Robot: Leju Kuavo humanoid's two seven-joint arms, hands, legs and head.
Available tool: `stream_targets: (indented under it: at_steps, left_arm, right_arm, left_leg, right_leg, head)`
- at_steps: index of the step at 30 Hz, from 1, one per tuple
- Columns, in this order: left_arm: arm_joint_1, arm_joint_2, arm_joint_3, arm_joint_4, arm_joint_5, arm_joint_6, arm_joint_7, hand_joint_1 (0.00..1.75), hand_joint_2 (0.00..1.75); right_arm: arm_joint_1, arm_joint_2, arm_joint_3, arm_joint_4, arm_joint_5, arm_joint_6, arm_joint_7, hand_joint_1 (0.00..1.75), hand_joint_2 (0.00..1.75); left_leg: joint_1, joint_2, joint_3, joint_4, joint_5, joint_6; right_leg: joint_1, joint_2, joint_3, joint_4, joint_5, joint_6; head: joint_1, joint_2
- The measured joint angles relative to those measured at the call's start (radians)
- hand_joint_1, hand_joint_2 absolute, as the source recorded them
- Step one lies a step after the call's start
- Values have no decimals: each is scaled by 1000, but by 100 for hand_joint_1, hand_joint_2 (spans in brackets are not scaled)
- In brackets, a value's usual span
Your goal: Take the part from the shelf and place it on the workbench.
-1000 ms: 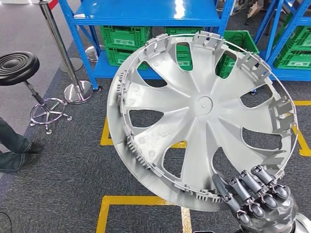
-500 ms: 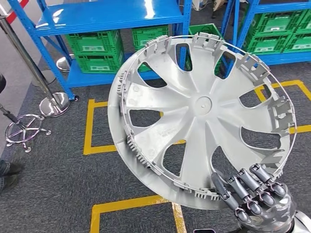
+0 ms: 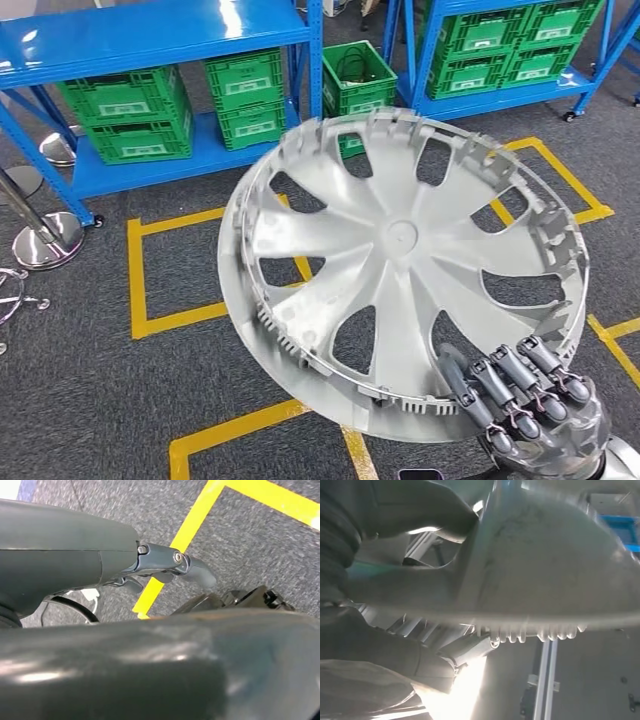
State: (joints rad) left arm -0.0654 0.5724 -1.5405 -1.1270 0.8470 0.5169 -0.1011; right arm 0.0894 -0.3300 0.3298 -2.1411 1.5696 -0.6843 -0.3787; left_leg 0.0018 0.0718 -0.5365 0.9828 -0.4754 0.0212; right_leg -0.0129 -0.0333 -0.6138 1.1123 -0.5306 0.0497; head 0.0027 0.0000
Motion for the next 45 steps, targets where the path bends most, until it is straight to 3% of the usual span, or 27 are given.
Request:
stream_targets:
  at_steps: [2,3,5,7,9,11,12,14,16,18,20,22,24,26,27,28,29,30,32,33,35,36,38,40,42,43,45]
  left_arm:
    - [0,0,2,3,-1,-3,-1,0,0]
    - [0,0,2,4,-3,-5,-1,0,0]
    - [-1,0,3,8,-8,-13,-1,0,0]
    - [-3,0,4,12,-16,-19,0,0,0]
    - [-3,0,5,18,-25,-26,6,0,0]
    - [-2,-2,4,25,-36,-34,14,0,0]
    - [-1,-3,4,29,-43,-38,17,0,0]
    - [-3,-5,5,37,-60,-48,24,0,0]
    - [-5,-7,6,46,-79,-60,31,0,0]
    - [-7,-9,7,54,-99,-69,36,0,0]
    - [-9,-12,9,61,-118,-76,42,0,0]
    - [-10,-18,14,66,-136,-80,48,0,0]
    - [-7,-25,19,71,-150,-82,52,0,0]
    - [-3,-30,22,75,-159,-82,58,0,0]
    - [0,-32,22,76,-165,-82,61,0,0]
    - [2,-34,23,77,-170,-81,65,0,0]
    - [4,-36,24,78,-175,-80,69,0,0]
    - [5,-39,25,78,-180,-77,73,0,0]
    - [8,-42,27,78,-191,-68,83,0,0]
    - [9,-44,27,78,-197,-61,88,0,0]
    - [11,-46,27,78,-207,-49,99,0,0]
    - [11,-47,28,78,-211,-43,101,0,0]
    - [13,-47,29,78,-215,-33,103,0,0]
    - [17,-47,31,77,-216,-22,105,0,0]
    - [24,-46,33,76,-209,-15,106,0,0]
    - [27,-45,36,75,-205,-13,106,0,0]
    - [34,-43,43,70,-198,-12,106,0,0]
  right_arm:
    - [2,0,-1,2,0,0,-3,175,175]
    - [4,0,-1,3,0,0,-5,175,175]
    - [6,0,-4,4,0,0,-10,175,175]
    - [6,2,-13,4,0,0,-14,175,175]
    - [7,4,-24,3,0,0,-21,175,175]
    - [13,8,-34,3,1,0,-29,175,175]
    - [19,10,-40,3,1,0,-32,175,175]
    - [35,13,-56,-1,1,0,-39,175,175]
    - [53,16,-74,-10,0,0,-44,175,175]
    - [76,17,-95,-25,0,-1,-45,175,175]
    - [107,17,-119,-44,0,-1,-45,175,175]
    - [137,18,-143,-63,0,-1,-45,175,175]
    - [156,18,-164,-75,0,-1,-45,175,175]
    - [172,18,-178,-85,0,-1,-43,175,175]
    - [182,18,-185,-90,0,-1,-40,175,175]
    - [191,18,-192,-95,0,-1,-37,175,175]
    - [200,18,-199,-101,0,-1,-35,175,175]
    - [207,18,-206,-107,0,-1,-33,175,175]
    - [218,19,-217,-121,0,-1,-32,175,175]
    - [223,21,-222,-129,0,-1,-32,175,175]
    - [231,27,-232,-142,0,-1,-32,175,175]
    - [235,31,-237,-149,0,-1,-31,175,175]
    - [235,39,-246,-159,0,-1,-30,175,175]
    - [231,45,-249,-165,0,-1,-27,175,175]
    - [228,50,-250,-166,1,-1,-21,175,175]
    - [226,51,-250,-166,1,-1,-18,175,175]
    - [222,53,-251,-166,1,-1,-13,175,175]
  left_leg:
    - [-5,18,1,6,-5,-10]
    - [-7,26,2,8,-7,-14]
    - [-7,40,3,10,-8,-23]
    - [-2,10,-6,41,-36,-34]
    - [3,-41,-50,150,-105,-43]
    - [5,-58,-103,276,-158,-46]
    - [5,-60,-113,299,-157,-46]
    - [7,-69,-81,231,-98,-43]
    - [12,-113,-23,99,-32,-38]
    - [14,-147,5,33,-21,-33]
    - [12,-134,7,23,-26,-26]
    - [12,-109,8,16,-20,-14]
    - [11,-81,9,10,-18,-2]
    - [8,-52,8,10,-19,3]
    - [6,-38,8,10,-20,4]
    - [5,-24,8,10,-21,4]
    - [4,-11,10,11,-22,4]
    - [3,1,12,11,-24,2]
    - [-3,21,16,13,-29,-4]
    - [-5,31,17,14,-30,-9]
    - [-7,50,20,15,-31,-17]
    - [-6,49,20,17,-35,-22]
    - [-1,8,5,60,-71,-32]
    - [3,-46,-46,180,-138,-39]
    - [4,-60,-95,290,-175,-41]
    - [4,-62,-101,301,-166,-40]
    - [6,-78,-60,206,-95,-36]
  right_leg:
    - [5,-29,63,-109,30,-12]
    - [7,-31,70,-122,30,-18]
    - [6,-9,67,-122,37,-30]
    - [2,10,65,-125,44,-41]
    - [-1,30,63,-127,49,-49]
    - [0,53,59,-126,51,-52]
    - [0,66,59,-125,51,-52]
    - [0,93,60,-122,51,-51]
    - [0,118,58,-116,50,-46]
    - [-1,140,47,-111,52,-35]
    - [-5,160,36,-112,58,-21]
    - [-5,128,18,-91,42,-11]
    - [-1,68,-32,5,-13,-5]
    - [-1,45,-93,137,-70,-2]
    - [-1,41,-108,172,-77,-1]
    - [0,38,-103,169,-66,-1]
    - [0,31,-77,125,-39,-2]
    - [1,15,-34,50,-6,-5]
    - [7,-21,41,-79,32,-14]
    - [10,-29,58,-109,36,-19]
    - [12,-12,57,-112,37,-29]
    - [10,-2,56,-113,40,-34]
    - [5,19,55,-118,46,-44]
    - [2,40,54,-119,49,-50]
    - [3,65,53,-118,49,-53]
    - [4,78,53,-117,50,-53]
    - [4,106,54,-113,50,-52]
  head:
    - [-1,0]
    - [-2,0]
    - [-2,0]
    - [-3,0]
    - [-6,0]
    - [-6,0]
    - [-6,0]
    - [-6,0]
    - [-5,0]
    - [-5,0]
    - [-5,0]
    - [-2,0]
    - [3,0]
    - [5,0]
    - [5,0]
    - [5,0]
    - [5,0]
    - [5,0]
    - [4,0]
    - [4,0]
    - [3,0]
    - [4,0]
    - [2,0]
    - [0,0]
    - [0,0]
    - [0,0]
    - [0,0]
